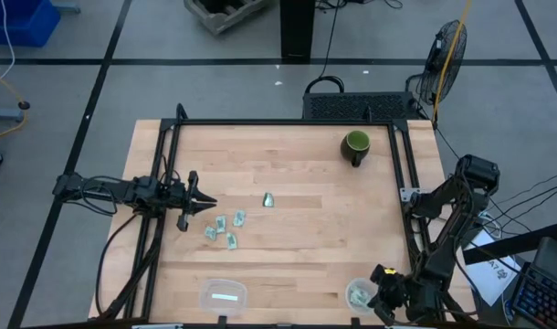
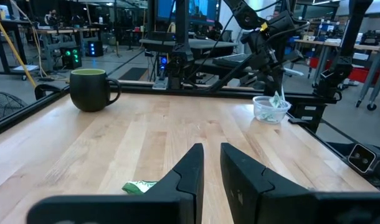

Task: Pick and place Stevia / Truvia into bins
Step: Put the stevia packet into the right transparent container, then put the truvia packet into the left transparent container

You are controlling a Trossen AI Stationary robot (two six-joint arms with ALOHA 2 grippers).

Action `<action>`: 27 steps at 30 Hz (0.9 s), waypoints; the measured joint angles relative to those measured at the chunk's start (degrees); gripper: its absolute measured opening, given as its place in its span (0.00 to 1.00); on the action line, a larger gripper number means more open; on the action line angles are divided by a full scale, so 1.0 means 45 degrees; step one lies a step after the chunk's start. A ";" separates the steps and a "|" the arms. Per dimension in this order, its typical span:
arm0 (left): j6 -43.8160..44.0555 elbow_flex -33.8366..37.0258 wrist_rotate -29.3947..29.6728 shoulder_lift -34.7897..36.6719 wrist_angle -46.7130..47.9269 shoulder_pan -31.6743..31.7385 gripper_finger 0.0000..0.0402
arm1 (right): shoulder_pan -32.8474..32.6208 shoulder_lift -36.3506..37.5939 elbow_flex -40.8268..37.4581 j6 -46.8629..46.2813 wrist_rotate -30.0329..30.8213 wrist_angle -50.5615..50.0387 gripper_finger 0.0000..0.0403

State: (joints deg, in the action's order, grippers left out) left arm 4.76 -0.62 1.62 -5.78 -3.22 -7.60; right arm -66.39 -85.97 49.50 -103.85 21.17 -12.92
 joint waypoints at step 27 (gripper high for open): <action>0.0001 0.0000 0.0001 0.0002 0.0000 0.0000 0.14 | 0.2616 0.1332 0.0005 0.8870 0.3582 0.0331 0.17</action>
State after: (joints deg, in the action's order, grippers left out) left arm 4.77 -0.62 1.62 -5.77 -3.22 -7.60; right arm -54.62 -79.98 49.52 -63.94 37.29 -11.44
